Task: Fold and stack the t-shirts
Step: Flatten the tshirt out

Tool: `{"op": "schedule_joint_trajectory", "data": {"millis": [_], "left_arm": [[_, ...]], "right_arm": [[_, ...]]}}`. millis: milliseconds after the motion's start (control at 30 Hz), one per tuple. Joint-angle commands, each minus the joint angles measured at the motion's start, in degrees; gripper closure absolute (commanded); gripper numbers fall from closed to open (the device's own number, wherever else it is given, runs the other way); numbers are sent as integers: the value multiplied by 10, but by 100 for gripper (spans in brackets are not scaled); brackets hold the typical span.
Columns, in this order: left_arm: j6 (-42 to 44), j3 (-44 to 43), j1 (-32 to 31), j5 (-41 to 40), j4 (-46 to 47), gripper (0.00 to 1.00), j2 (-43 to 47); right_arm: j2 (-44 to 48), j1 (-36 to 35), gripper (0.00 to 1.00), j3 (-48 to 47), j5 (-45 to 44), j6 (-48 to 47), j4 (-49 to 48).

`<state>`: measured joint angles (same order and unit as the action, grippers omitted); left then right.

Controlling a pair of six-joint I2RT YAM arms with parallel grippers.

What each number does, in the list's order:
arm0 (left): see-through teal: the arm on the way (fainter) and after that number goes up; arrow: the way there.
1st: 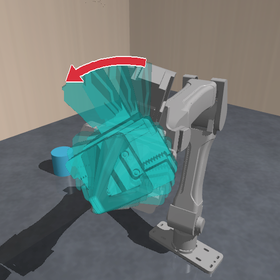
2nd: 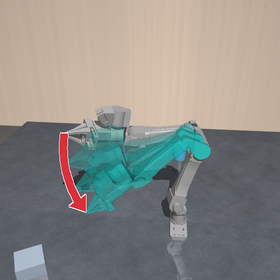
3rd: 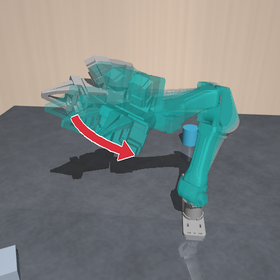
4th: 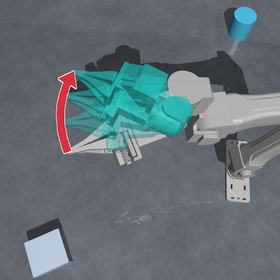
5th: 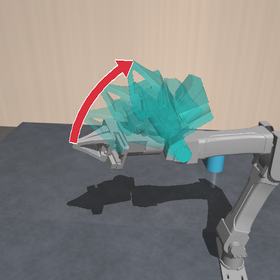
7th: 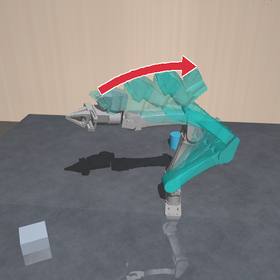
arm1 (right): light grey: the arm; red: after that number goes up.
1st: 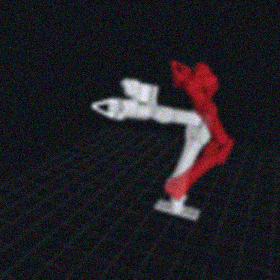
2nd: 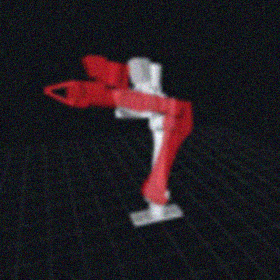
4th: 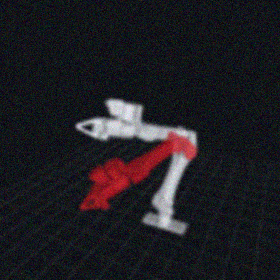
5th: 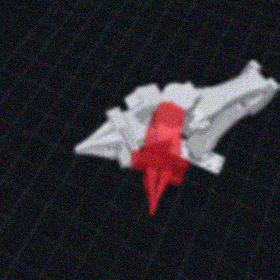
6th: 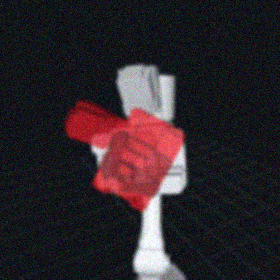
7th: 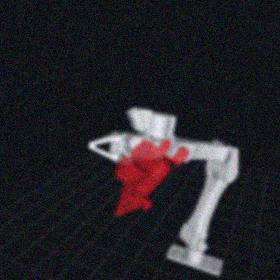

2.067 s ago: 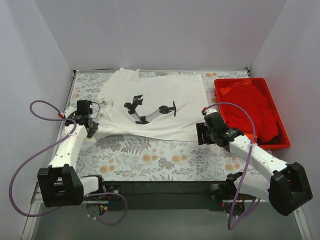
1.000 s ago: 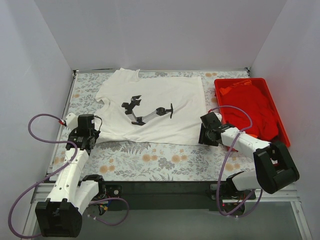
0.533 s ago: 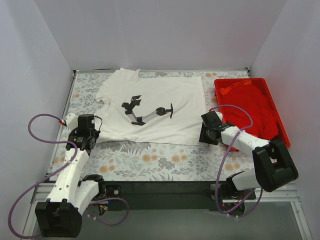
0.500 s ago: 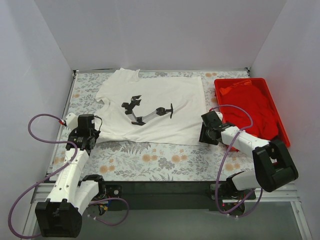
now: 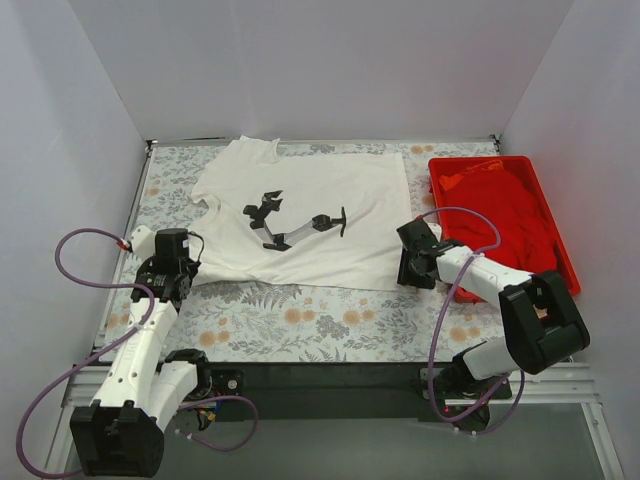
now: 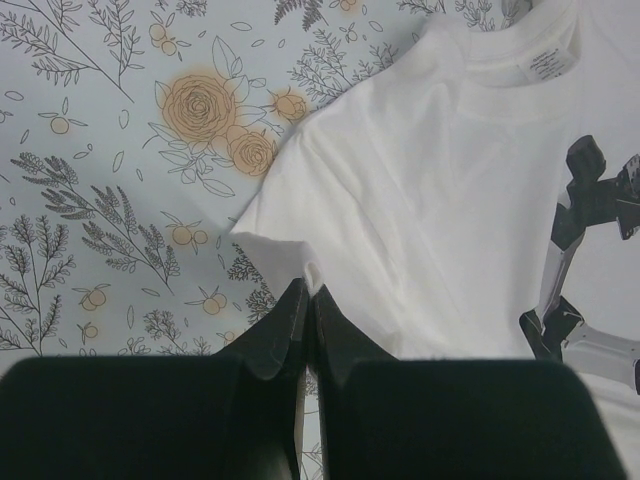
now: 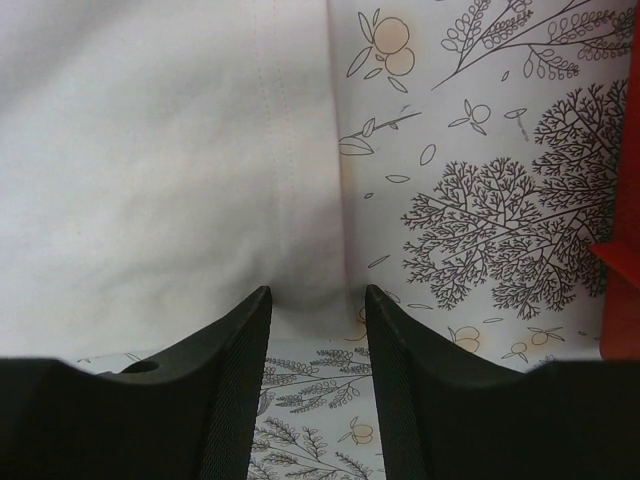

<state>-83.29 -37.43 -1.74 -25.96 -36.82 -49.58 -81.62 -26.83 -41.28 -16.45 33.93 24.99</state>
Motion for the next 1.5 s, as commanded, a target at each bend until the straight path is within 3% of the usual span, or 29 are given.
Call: {"op": "schedule_joint_trajectory", "data": {"millis": [0,100,167,233,400,533,667,833,867,933,967,1067,1267,1467], "left_arm": [[8,2,-5,-19,10,100,17],[8,1,-9,-22,10,100,18],[8,1,-11,-22,10,100,18],[8,0,-13,-21,11,100,18],[14,-3,-13,-15,13,100,6],[14,-43,-13,-16,26,100,-56],[25,-146,-11,-26,47,100,-144],[38,-386,-5,-48,16,100,-255],[52,-491,-3,-79,-16,100,-288],[62,-519,-3,-89,-33,100,-295],[77,-570,-3,-102,-40,100,-293],[97,-611,-3,-140,-43,100,-245],[114,-582,-3,-104,49,100,-61],[196,-628,-3,-107,68,100,21]], "right_arm": [[-42,-14,50,22,12,15,100],[-48,-15,58,28,23,23,95],[-51,-15,70,37,34,18,80],[-51,-14,75,41,46,17,69],[-51,-15,99,30,25,-1,67],[-47,-9,99,-25,-16,-29,71],[-45,13,99,-144,-63,-90,83],[-62,59,99,-386,-83,-177,116],[-56,70,99,-478,-81,-209,137],[-51,71,99,-506,-77,-221,148],[-35,73,99,-538,-77,-240,154],[34,72,99,-546,-65,-265,160],[213,72,99,-518,-25,-292,160],[341,72,99,-526,26,-302,160]]}}
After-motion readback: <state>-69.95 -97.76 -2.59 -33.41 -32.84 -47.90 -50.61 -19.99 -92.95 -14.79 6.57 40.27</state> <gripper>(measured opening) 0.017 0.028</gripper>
